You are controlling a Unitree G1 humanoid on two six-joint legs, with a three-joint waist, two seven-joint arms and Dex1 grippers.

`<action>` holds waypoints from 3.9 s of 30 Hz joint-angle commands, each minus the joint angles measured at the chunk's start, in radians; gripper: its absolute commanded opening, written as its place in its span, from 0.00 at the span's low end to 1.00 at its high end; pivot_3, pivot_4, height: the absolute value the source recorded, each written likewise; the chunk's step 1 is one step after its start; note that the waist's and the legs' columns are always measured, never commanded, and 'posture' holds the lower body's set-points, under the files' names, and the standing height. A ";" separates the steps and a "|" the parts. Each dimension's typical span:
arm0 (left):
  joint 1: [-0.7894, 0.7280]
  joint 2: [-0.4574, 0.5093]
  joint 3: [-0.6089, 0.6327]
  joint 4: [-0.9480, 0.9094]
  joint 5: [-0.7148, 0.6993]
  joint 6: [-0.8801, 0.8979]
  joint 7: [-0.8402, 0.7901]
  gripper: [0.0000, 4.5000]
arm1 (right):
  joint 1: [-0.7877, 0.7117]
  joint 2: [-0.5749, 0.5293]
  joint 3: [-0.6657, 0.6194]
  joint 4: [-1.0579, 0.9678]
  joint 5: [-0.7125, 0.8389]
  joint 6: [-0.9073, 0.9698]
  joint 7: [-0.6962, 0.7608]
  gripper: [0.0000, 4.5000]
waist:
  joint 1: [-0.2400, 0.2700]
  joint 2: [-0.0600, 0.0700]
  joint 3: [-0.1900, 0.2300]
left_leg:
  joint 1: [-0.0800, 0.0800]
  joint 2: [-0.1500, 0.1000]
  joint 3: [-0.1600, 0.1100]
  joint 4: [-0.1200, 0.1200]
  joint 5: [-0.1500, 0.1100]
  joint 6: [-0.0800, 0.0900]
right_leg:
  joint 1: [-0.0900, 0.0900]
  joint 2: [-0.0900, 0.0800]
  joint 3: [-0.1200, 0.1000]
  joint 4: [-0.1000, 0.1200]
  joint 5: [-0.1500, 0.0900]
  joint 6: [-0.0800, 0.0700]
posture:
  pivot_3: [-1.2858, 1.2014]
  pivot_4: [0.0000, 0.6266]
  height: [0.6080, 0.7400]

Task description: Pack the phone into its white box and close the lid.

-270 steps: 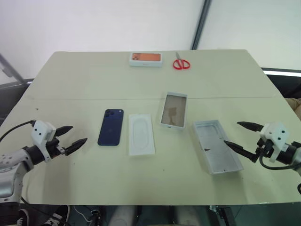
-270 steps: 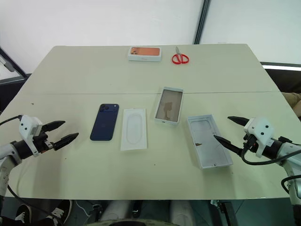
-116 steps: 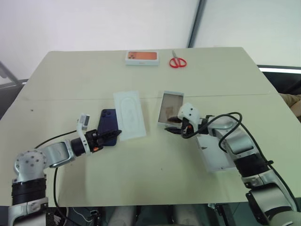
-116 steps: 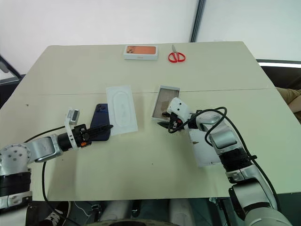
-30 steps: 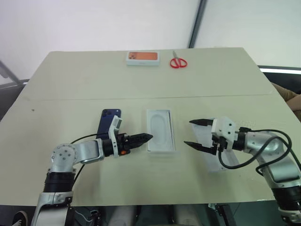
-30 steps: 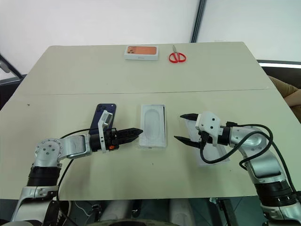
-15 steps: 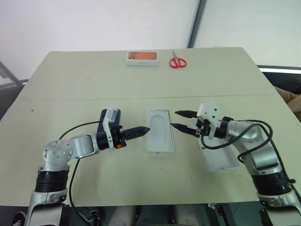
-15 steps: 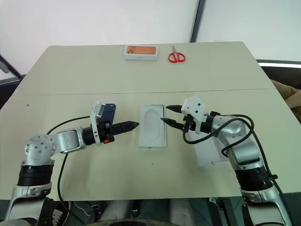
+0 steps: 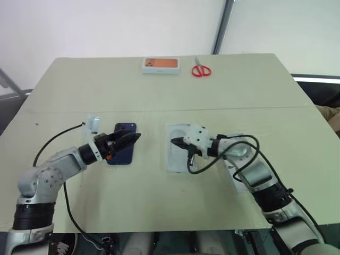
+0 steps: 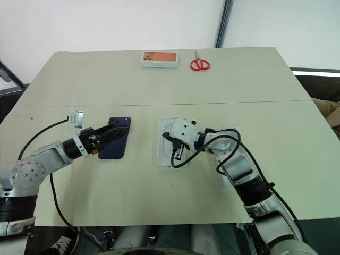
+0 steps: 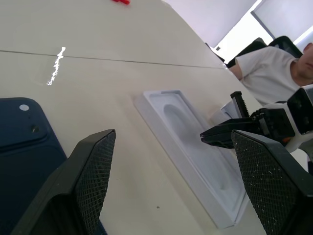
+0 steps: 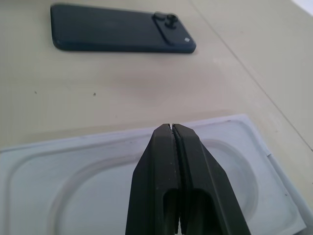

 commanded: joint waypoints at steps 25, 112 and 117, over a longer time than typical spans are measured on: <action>0.005 -0.049 0.004 -0.081 0.025 0.018 0.007 0.89 | -0.002 -0.049 0.020 0.000 -0.113 0.020 0.049 0.01 | 0.000 0.000 0.000 | 0.001 0.000 -0.001 0.000 0.000 0.000 | 0.001 0.000 -0.001 0.000 0.000 0.000 | 0.52 0.24 1.00; -0.205 0.209 0.098 0.496 0.107 0.298 -0.196 0.89 | -0.353 0.364 0.197 0.262 -0.214 0.211 -0.061 0.01 | -0.010 -0.002 0.000 | 0.000 0.000 -0.001 -0.001 0.004 -0.006 | -0.007 0.003 0.002 0.008 0.000 0.000 | 0.52 0.24 1.00; -0.251 0.185 0.035 0.629 0.159 0.327 -0.275 0.89 | -0.354 0.406 0.256 0.335 -0.246 0.224 -0.064 0.01 | -0.015 -0.002 -0.001 | 0.000 0.001 -0.001 -0.002 0.004 -0.006 | -0.008 0.004 0.002 0.008 0.000 0.000 | 0.52 0.24 1.00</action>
